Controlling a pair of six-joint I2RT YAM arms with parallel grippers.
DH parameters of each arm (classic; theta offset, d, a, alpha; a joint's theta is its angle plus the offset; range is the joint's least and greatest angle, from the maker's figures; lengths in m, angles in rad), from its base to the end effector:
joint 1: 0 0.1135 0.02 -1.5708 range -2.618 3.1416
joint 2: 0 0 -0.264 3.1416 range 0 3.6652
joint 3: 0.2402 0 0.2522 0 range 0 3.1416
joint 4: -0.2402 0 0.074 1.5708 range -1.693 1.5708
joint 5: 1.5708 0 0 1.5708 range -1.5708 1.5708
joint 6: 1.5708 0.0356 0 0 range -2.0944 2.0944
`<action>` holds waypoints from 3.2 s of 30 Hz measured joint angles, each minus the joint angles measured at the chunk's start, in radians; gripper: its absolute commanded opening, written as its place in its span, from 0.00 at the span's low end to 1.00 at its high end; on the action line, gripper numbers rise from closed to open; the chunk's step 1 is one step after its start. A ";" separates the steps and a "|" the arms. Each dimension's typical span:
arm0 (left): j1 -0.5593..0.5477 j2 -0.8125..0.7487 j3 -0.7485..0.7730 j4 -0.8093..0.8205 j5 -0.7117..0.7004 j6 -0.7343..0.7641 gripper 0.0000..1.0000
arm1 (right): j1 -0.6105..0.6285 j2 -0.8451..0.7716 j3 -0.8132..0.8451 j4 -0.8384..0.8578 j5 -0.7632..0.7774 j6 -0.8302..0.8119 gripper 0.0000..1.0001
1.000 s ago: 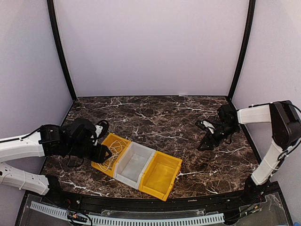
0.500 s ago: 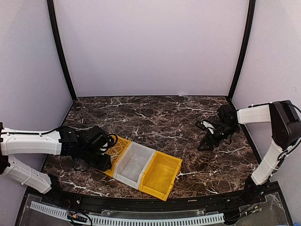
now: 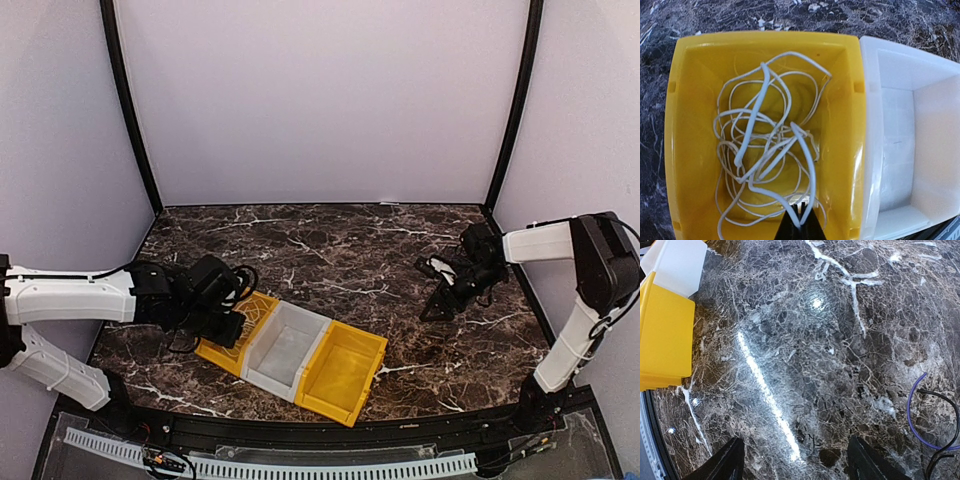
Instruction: Untangle the cables
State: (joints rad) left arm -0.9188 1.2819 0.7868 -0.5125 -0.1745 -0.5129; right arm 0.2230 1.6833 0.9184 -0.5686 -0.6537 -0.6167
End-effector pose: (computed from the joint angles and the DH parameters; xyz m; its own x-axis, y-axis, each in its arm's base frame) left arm 0.1548 -0.1926 0.2108 -0.8036 0.2563 -0.5372 0.3813 0.9147 -0.1341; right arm 0.2799 0.0857 0.1501 -0.5911 -0.6048 -0.5336 -0.8052 0.4815 0.3462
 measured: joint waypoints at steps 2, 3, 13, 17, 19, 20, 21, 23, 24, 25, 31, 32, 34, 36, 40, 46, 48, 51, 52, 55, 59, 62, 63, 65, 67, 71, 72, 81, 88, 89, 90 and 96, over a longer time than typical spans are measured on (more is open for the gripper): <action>0.000 0.006 -0.001 0.039 -0.013 0.013 0.00 | 0.000 0.001 0.000 -0.002 0.000 0.000 0.73; 0.002 0.013 -0.005 0.066 -0.018 0.019 0.00 | 0.000 0.001 0.000 -0.002 0.000 0.000 0.73; 0.006 0.060 -0.061 0.151 -0.006 0.023 0.06 | -0.001 -0.106 0.097 -0.054 0.006 0.008 0.79; 0.006 0.020 -0.050 0.122 -0.015 0.027 0.31 | -0.023 -0.183 0.169 -0.051 0.037 0.033 0.94; 0.006 0.005 -0.024 0.090 -0.026 0.023 0.38 | -0.053 -0.218 0.196 -0.034 0.063 0.056 0.98; 0.006 -0.003 -0.010 0.077 -0.029 0.019 0.40 | -0.077 -0.232 0.208 -0.018 0.079 0.065 0.99; 0.007 -0.011 0.004 0.061 -0.030 0.019 0.43 | -0.098 -0.241 0.216 -0.008 0.094 0.075 0.99; 0.007 -0.030 0.027 0.038 -0.032 0.016 0.48 | -0.146 -0.248 0.231 0.009 0.123 0.082 0.99; 0.007 -0.043 0.042 0.021 -0.030 0.017 0.50 | -0.168 -0.248 0.236 0.015 0.141 0.081 0.99; 0.007 -0.052 0.052 0.008 -0.028 0.021 0.50 | -0.183 -0.246 0.238 0.016 0.156 0.079 0.97; 0.007 -0.095 0.142 -0.066 -0.008 0.051 0.52 | -0.217 -0.200 0.241 -0.017 0.247 0.037 0.77; 0.007 -0.099 0.158 -0.071 -0.007 0.056 0.52 | -0.217 -0.185 0.241 -0.026 0.250 0.033 0.75; 0.007 -0.108 0.188 -0.070 -0.008 0.063 0.52 | -0.217 -0.154 0.236 -0.035 0.250 0.029 0.73; 0.007 -0.115 0.203 -0.054 -0.006 0.069 0.52 | -0.217 -0.127 0.222 -0.037 0.251 0.031 0.69; 0.007 -0.122 0.207 0.005 -0.005 0.084 0.52 | -0.217 -0.077 0.187 -0.036 0.289 0.038 0.64; 0.007 -0.106 0.207 0.111 0.013 0.095 0.51 | -0.217 -0.056 0.175 -0.028 0.371 0.053 0.62; 0.006 -0.092 0.207 0.143 0.028 0.096 0.51 | -0.217 -0.056 0.171 -0.018 0.397 0.057 0.61; 0.002 -0.063 0.207 0.185 0.058 0.102 0.51 | -0.217 -0.056 0.166 -0.006 0.436 0.067 0.56; 0.000 -0.054 0.207 0.194 0.066 0.102 0.51 | -0.217 -0.056 0.166 -0.003 0.446 0.072 0.54; -0.003 -0.030 0.207 0.214 0.090 0.104 0.51 | -0.217 -0.052 0.167 0.001 0.461 0.085 0.43; -0.009 -0.015 0.207 0.233 0.109 0.106 0.51 | -0.217 -0.022 0.170 0.000 0.463 0.103 0.30; -0.011 -0.015 0.206 0.250 0.114 0.106 0.51 | -0.217 0.000 0.170 -0.003 0.454 0.111 0.10; -0.012 -0.015 0.206 0.255 0.115 0.107 0.51 | -0.217 0.003 0.171 -0.004 0.449 0.114 0.04; -0.014 -0.015 0.205 0.262 0.115 0.108 0.51 | -0.217 0.004 0.172 -0.005 0.443 0.116 0.00; -0.014 -0.015 0.205 0.270 0.115 0.109 0.51 | -0.216 0.003 0.174 -0.007 0.438 0.125 0.00; -0.016 -0.003 0.204 0.309 0.117 0.113 0.53 | -0.217 -0.021 0.176 -0.021 0.432 0.130 0.00; -0.018 0.006 0.204 0.324 0.121 0.118 0.54 | -0.216 -0.034 0.178 -0.030 0.430 0.132 0.00; -0.104 0.248 0.316 0.448 0.151 0.178 0.58 | -0.104 -0.302 0.219 -0.126 0.416 0.125 0.00; -0.168 0.482 0.507 0.649 0.226 0.170 0.70 | -0.039 -0.432 0.218 -0.176 0.281 0.098 0.00; -0.173 0.512 0.527 0.689 0.234 0.157 0.70 | -0.039 -0.439 0.212 -0.177 0.262 0.094 0.00; -0.177 0.542 0.549 0.731 0.241 0.138 0.70 | -0.040 -0.445 0.204 -0.177 0.238 0.093 0.00; -0.179 0.730 0.682 0.895 0.264 0.018 0.69 | -0.039 -0.436 0.154 -0.178 0.138 0.079 0.00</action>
State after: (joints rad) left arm -1.0977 2.0121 1.4689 0.3824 0.0898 -0.4953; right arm 0.1837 1.2476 1.0725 -0.7467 -0.5156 -0.5373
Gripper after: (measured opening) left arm 0.698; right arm 0.017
